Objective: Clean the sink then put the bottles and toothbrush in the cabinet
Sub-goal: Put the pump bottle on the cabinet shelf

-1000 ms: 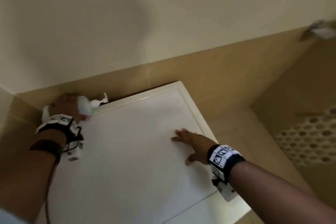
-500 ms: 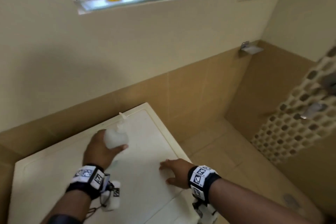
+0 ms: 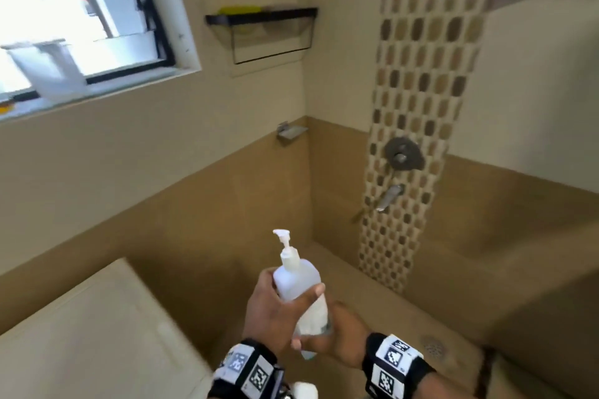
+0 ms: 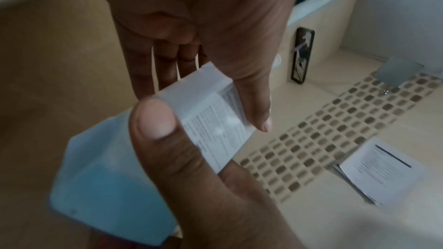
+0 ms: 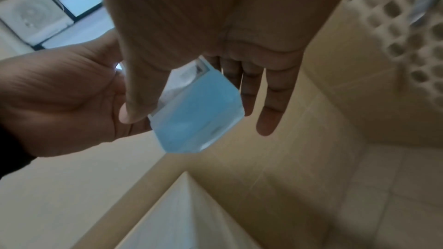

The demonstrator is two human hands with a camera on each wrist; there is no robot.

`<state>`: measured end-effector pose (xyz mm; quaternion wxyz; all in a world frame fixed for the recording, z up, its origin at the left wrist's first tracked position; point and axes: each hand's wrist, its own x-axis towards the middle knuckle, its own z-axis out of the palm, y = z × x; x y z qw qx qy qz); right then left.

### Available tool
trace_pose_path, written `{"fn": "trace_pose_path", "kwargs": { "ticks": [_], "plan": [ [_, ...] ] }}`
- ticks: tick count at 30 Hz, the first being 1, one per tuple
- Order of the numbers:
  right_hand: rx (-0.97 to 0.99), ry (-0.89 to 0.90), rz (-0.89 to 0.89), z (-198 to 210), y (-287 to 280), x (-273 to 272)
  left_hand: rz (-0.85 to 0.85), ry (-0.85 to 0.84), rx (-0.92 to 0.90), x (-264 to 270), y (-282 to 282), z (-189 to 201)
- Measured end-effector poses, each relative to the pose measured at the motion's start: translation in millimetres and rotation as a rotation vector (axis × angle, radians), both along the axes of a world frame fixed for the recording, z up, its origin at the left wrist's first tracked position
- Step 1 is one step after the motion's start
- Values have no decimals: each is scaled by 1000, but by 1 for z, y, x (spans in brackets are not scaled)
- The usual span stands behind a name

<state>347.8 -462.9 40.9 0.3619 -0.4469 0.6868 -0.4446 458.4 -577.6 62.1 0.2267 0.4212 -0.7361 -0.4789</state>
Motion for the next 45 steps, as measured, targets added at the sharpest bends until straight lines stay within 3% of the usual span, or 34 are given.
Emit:
{"fn": "trace_pose_path", "kwargs": {
  "ticks": [3, 9, 14, 18, 24, 28, 32, 36, 45],
  "plan": [
    [15, 59, -154, -7, 60, -51, -127, 0, 33, -62, 48, -2],
    [80, 47, -380, 19, 178, -113, -628, 77, 224, -145, 117, 13],
    [-157, -308, -618, 23, 248, -123, -1028, 89, 345, -187, 157, 23],
    [-436, -646, -873, 27, 287, -102, -1218, 105, 455, -206, 202, 23],
    [-569, -755, -1084, 30, 345, -70, -1508, 55, 566, -215, 276, 32],
    [-562, -704, -1267, 24, 379, -67, -1543, 74, 562, -225, 323, 33],
    [-489, -668, -1361, 11, 419, -82, -1456, 74, 564, -239, 371, 21],
    [-425, -614, -1380, 3, 466, -101, -1379, 24, 505, -264, 420, 9],
    [-381, -398, -1358, -6, 628, -188, -1243, -23, 410, -354, 590, 16]
  ]
}}
